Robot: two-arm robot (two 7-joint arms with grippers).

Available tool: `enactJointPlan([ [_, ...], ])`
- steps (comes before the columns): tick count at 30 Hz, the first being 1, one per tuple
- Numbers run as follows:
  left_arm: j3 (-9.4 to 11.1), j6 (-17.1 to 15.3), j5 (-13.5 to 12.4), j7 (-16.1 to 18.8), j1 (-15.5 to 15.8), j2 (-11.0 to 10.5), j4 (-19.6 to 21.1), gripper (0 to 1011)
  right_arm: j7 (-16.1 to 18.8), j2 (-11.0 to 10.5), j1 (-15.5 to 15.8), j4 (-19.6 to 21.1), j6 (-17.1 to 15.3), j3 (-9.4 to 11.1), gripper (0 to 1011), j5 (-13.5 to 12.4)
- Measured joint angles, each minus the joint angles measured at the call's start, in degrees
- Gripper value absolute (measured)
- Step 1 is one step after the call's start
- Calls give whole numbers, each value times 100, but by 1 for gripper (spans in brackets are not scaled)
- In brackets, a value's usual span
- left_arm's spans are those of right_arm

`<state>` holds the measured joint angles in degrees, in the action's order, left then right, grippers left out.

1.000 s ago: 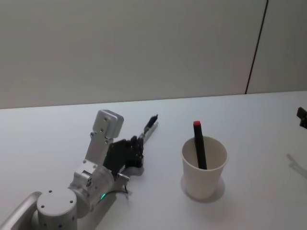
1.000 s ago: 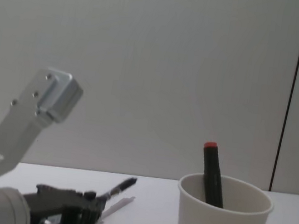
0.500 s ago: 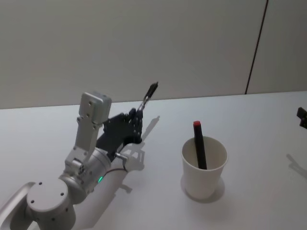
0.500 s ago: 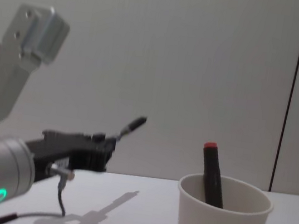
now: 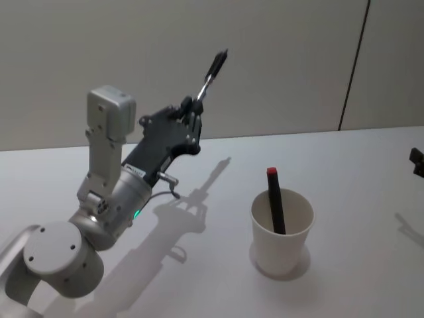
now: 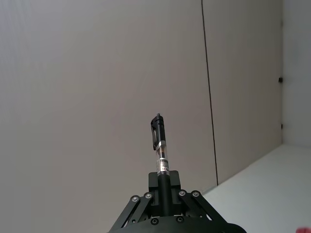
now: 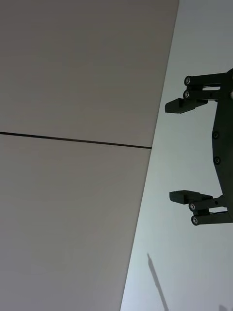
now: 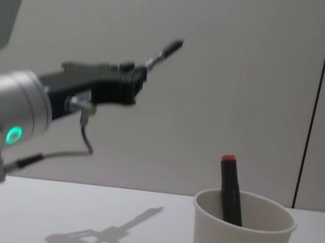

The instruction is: Place the pen into the pen holder.

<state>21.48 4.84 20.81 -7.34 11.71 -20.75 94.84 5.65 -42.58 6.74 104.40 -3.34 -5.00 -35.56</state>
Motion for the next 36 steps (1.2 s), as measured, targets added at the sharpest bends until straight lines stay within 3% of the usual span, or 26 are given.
enactJointPlan([
  [6,-69,277,44,-187,154,54,116,130,132,26,-58,70,-38,-2,1002,-100],
  [16,-143,536,103,-389,333,125,238,130,539,58,-191,315,-152,35,1001,-641],
  [36,-184,680,139,-507,435,167,304,130,1434,134,-537,864,-547,174,1001,-2455],
])
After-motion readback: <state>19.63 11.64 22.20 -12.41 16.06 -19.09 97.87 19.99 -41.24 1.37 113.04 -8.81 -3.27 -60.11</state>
